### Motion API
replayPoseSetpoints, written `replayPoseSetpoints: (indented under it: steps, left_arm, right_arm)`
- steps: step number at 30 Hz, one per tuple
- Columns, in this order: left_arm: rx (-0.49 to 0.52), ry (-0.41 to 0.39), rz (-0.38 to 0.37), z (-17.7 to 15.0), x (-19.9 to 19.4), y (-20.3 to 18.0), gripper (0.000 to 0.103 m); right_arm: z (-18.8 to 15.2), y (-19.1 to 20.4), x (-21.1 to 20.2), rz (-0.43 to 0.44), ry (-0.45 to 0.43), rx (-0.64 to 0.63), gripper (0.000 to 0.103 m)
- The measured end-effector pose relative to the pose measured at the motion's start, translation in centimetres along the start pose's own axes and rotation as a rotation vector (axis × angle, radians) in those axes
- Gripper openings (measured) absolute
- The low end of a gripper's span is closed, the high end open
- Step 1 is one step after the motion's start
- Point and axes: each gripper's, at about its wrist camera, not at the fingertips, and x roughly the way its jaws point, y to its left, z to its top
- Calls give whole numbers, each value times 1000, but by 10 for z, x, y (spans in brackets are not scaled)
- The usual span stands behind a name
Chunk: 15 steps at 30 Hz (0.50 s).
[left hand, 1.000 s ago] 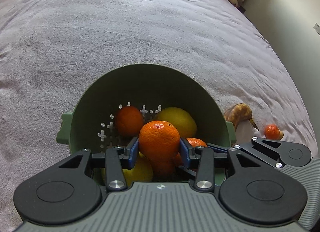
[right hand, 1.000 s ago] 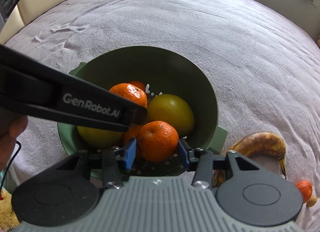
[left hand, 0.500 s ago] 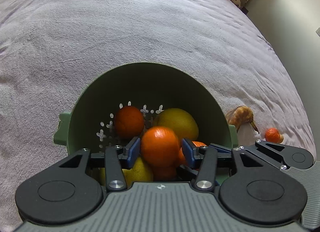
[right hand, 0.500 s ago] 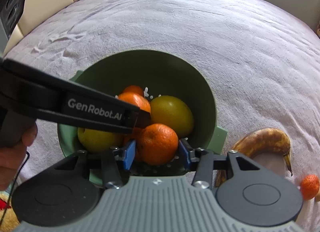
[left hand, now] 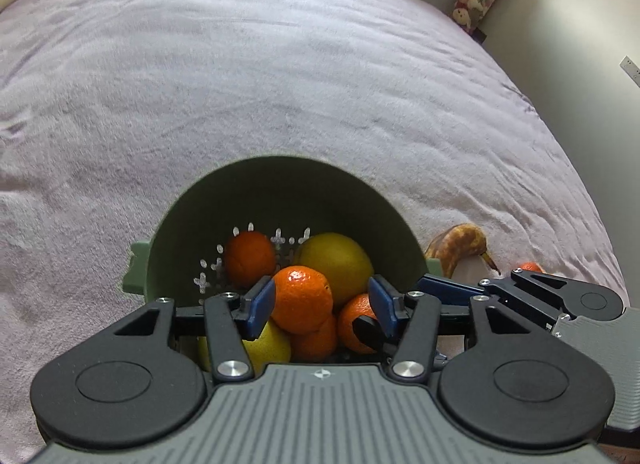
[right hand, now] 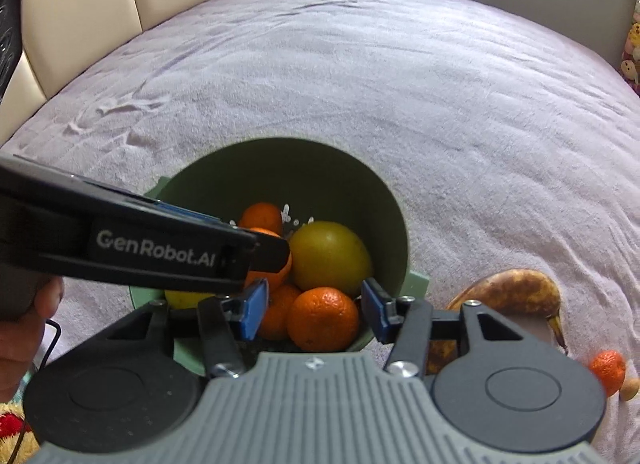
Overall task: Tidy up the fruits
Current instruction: 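Open left gripper releasing the mandarin while right gripper releases its mandarin into the colander, then withdraw both open tools from the colander toward the banana and kiwis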
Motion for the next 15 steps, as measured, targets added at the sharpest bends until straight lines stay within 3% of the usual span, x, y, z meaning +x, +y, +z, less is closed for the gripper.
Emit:
replayPoseSetpoints:
  steps: [9,12,15]
  left_arm:
    - [-19,-116,23,2,-30,-7,63]
    - [-5,-142,23,1,-35,-15,63]
    - [24,-157,29,0,-37,-26,63]
  right_arm:
    - [0,-10,-22,-63,-53,60,60]
    - [-3,-19,-32,-91,-74,98,67]
    - [-6,-28,-40,-121,-90,134,67]
